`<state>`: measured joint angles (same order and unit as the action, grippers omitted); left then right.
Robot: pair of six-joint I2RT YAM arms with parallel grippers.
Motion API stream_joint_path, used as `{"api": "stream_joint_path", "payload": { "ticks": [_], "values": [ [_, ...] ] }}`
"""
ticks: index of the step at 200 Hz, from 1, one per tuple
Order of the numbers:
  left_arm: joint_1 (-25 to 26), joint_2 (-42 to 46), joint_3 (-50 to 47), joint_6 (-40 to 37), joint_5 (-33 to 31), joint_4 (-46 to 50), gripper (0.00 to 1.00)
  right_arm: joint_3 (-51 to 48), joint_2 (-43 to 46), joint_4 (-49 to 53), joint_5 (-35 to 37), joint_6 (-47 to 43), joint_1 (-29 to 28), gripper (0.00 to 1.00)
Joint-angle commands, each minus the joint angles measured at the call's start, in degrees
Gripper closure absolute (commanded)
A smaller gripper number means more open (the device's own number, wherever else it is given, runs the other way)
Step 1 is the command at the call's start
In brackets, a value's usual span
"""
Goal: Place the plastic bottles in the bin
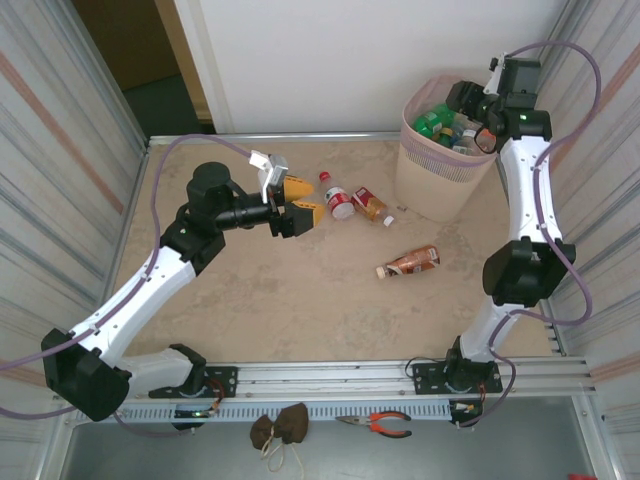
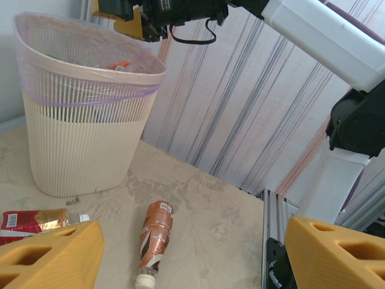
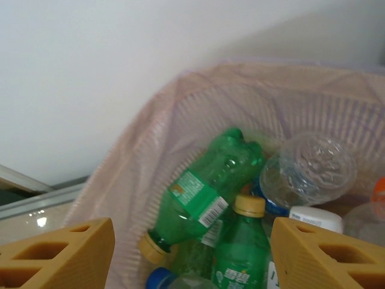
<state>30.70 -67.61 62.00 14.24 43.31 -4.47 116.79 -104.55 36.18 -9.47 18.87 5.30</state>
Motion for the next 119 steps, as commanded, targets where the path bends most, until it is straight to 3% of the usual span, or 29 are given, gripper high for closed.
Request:
{"api": "stream_joint_path", "payload": {
  "ticks": [1, 30, 119],
  "values": [
    [-0.56, -0.24, 0.16, 0.3, -0.96, -0.8, 0.21, -0.01, -1.94, 4.24, 0.4, 1.21, 1.15, 0.33],
    [-0.58, -2.3, 1.14, 0.7, -2.08, 1.36, 0.22, -0.96, -3.98, 7.55, 4.16, 0.39, 1.54, 0.33],
    [-0.48, -12.09, 6.59, 0.43, -7.69, 10.95, 0.27, 0.63, -0.99, 8.09, 3.21, 0.29, 1.22, 0.33]
  ]
}}
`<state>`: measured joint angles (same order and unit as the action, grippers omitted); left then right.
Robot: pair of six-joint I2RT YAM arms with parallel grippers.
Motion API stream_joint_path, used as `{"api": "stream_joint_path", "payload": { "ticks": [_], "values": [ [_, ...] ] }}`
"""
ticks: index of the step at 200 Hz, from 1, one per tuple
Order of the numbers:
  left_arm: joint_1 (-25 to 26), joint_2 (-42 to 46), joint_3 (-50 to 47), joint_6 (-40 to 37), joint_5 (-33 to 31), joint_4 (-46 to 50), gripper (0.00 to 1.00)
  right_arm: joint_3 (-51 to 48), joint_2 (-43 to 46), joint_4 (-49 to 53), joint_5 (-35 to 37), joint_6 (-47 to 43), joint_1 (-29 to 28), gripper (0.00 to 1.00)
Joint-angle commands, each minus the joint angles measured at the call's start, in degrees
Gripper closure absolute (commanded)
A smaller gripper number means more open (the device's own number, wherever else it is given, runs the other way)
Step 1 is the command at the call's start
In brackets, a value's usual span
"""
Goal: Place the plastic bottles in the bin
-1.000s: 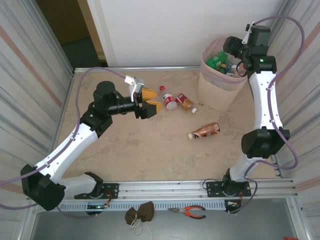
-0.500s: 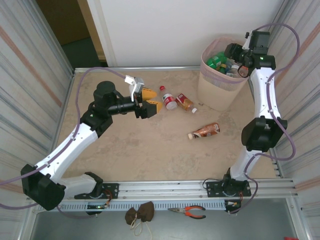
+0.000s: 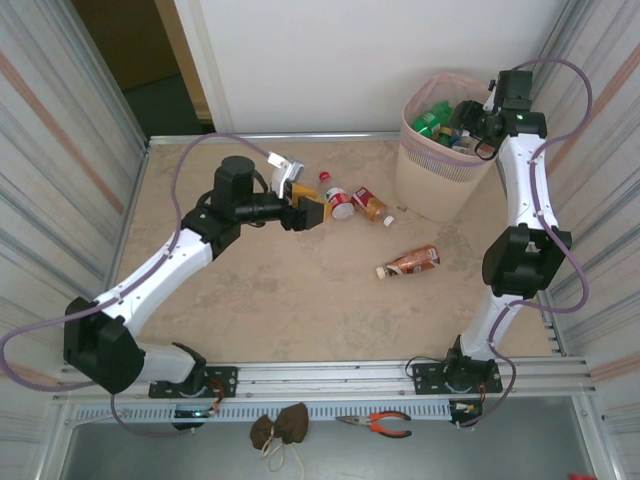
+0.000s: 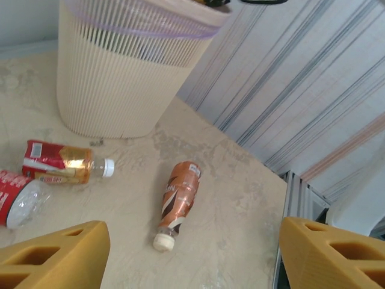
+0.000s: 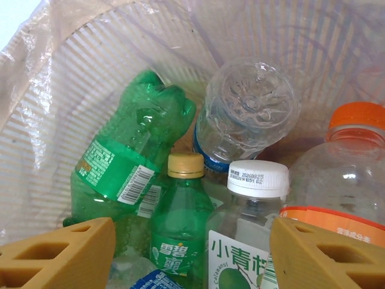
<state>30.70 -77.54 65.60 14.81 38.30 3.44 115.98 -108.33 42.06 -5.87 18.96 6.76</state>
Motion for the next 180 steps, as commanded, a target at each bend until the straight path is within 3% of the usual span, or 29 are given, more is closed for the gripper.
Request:
{"api": "stream_joint_path", "payload": {
  "ticks": [1, 36, 56, 95, 126, 156, 180],
  "values": [
    [-0.47, -2.3, 3.05, -0.09, -2.83, 3.09, 0.27, 1.44, 2.92, 2.22, -0.47, 0.2, -0.21, 0.33],
    [0.06, -8.67, 7.25, 2.05, -9.75, 7.45, 0.3, 1.11, 8.07, 2.29, -0.74, 0.38, -0.72, 0.33],
    [1.42, -12.83, 11.04, 2.37, -17.22, 11.59, 0.3, -0.01, 11.58, 2.23, -0.14, 0.0, -1.23, 0.33],
    [3.06, -20.5, 14.83, 7.16, -23.95, 9.32, 0.33, -5.93, 19.49, 0.45, 1.08, -0.68, -1.56, 0.33],
    [5.23, -28.88, 23.28, 11.96, -34.43, 14.79, 0.33, -12.3, 25.0, -1.71, 1.91, -0.94, -1.11, 0.33],
    [7.76, -36.6, 32.36, 15.5, -46.89, 21.33, 0.27, -15.25, 28.27, -1.98, 2.05, -0.94, -0.71, 0.33],
    [8.11, -42.11, 39.15, 18.35, -48.67, 25.65, 0.23, -17.68, 30.26, -2.51, 2.42, -1.11, -0.51, 0.33]
  ]
}}
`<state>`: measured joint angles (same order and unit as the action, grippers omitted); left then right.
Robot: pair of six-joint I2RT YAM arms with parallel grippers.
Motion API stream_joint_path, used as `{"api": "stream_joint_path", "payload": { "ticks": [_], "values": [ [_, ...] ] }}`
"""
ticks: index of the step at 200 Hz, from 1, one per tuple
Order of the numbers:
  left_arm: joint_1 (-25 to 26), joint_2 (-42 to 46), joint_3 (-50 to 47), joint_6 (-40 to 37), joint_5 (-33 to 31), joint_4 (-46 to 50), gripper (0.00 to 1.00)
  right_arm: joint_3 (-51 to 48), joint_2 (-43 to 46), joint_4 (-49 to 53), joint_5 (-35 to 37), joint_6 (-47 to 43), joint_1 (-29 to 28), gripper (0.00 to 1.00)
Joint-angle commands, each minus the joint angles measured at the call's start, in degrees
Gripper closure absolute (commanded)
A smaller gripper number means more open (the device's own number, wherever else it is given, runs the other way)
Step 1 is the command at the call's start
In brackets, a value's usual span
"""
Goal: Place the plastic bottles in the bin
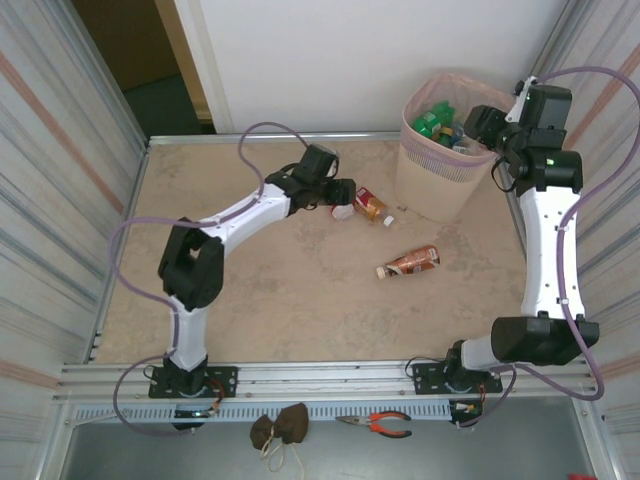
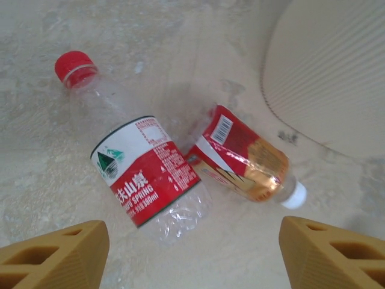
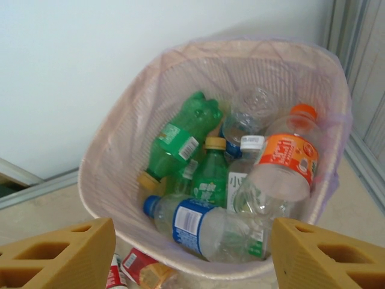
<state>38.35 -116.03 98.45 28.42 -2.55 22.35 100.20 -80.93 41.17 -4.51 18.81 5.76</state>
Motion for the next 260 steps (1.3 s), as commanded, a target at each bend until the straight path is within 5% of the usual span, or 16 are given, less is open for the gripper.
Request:
{"api": "stream_joint_path", "payload": {
  "ticks": [1, 109, 206, 260],
  "values": [
    [0.43, -3.65, 6.61, 4.9, -7.91, 6.87, 0.23, -2.05, 2.91, -1.61, 1.03, -0.96, 0.53, 0.33],
    [-0.79, -21.33, 24.44, 10.66, -7.79, 18.97, 0.18, -6.46, 6.27, -4.34, -0.21, -0.35, 0.92, 0.34],
    [-1.78, -23.82, 22.2, 10.78, -4.85, 18.87, 0.29, -8.19, 6.92, -5.0, -0.91, -0.04, 0.88, 0.36],
    [-2.09, -16.53, 14.53, 9.3, -6.55, 15.34, 0.36, -8.61, 7.57, -6.02, -2.19, 1.1, 0.57, 0.36]
  ]
}}
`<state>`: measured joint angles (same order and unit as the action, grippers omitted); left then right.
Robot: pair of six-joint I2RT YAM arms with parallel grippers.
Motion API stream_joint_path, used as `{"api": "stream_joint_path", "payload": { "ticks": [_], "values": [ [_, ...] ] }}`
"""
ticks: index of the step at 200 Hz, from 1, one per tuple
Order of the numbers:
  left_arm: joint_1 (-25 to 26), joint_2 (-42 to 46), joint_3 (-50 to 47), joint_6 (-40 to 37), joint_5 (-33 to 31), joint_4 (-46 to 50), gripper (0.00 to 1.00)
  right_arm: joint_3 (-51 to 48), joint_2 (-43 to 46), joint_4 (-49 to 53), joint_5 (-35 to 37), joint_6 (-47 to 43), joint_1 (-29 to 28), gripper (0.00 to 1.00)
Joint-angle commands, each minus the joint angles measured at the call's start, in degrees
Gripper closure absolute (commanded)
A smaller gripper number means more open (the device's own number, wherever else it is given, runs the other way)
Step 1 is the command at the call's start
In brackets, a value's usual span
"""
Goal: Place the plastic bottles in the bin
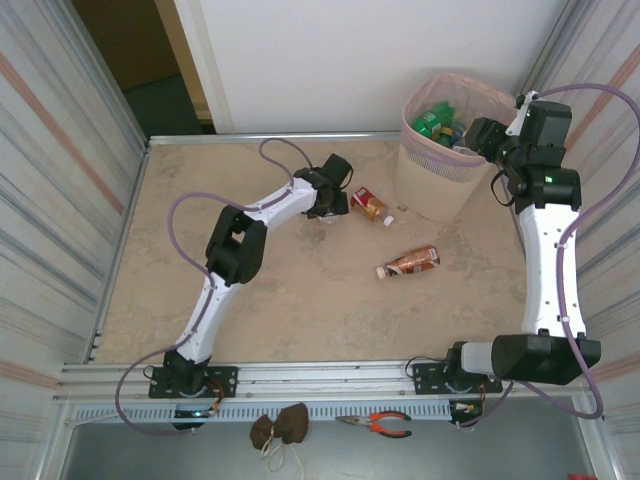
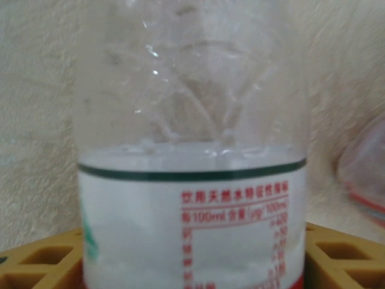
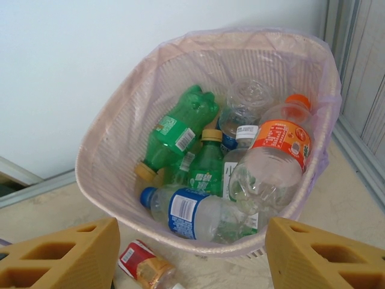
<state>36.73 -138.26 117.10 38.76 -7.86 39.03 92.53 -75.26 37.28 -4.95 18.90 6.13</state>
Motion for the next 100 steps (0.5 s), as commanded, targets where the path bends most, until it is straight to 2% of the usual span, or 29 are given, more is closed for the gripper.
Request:
{"api": "stream_joint_path", "payload": {
  "ticks": [1, 51, 76, 100],
  "values": [
    [-0.49, 5.93, -4.22, -1.09, -1.26, -1.42, 0.36, -1.03, 1.94, -2.21, -1.83, 1.08, 0.2, 0.36],
    [-0.88, 17.85, -17.88, -4.73, -0.57, -11.34, 0.41, -5.38, 4.64, -8.23, -6.97, 3.83, -0.67, 0.37],
    [-0.95, 26.53, -25.03, -7.44, 1.05, -17.84, 0.43, -7.83, 5.9, -11.32, -10.33, 4.84, -1.28, 0.37],
    [-0.95, 33.08, -30.75, -10.47, 3.98, -23.26, 0.45, -11.19, 7.72, -16.11, -17.27, 4.79, -1.73, 0.34]
  ]
}}
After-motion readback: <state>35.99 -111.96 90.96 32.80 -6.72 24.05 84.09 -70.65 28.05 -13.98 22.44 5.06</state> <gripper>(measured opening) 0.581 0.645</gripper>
